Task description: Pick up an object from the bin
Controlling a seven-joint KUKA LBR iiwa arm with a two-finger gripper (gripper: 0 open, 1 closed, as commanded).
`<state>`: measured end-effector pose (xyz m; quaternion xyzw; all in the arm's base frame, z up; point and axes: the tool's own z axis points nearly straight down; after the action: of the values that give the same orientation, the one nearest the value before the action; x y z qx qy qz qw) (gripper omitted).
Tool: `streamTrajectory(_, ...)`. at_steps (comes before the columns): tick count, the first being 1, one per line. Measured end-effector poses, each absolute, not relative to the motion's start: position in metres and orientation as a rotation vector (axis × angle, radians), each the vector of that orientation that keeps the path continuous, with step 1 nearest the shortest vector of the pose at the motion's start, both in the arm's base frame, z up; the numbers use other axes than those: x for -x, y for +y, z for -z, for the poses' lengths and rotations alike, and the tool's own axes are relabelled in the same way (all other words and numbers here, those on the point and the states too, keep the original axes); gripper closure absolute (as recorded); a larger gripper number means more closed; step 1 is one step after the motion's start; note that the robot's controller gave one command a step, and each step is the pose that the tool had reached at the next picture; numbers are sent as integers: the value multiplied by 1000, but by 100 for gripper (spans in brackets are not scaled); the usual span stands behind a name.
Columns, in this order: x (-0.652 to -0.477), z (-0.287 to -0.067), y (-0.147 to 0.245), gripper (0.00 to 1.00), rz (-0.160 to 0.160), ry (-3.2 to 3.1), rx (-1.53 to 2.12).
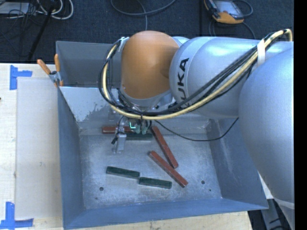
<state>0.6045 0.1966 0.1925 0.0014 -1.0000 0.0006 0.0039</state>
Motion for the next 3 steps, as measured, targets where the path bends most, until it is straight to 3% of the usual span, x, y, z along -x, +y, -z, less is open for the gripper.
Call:
streamTrajectory(1, -606, -197, 196, 0, 1, -3141, 2)
streamTrajectory(2, -584, -150, 173, 0, 2, -3145, -81)
streamTrajectory(3, -554, -134, 151, 0, -3, -3130, 151)
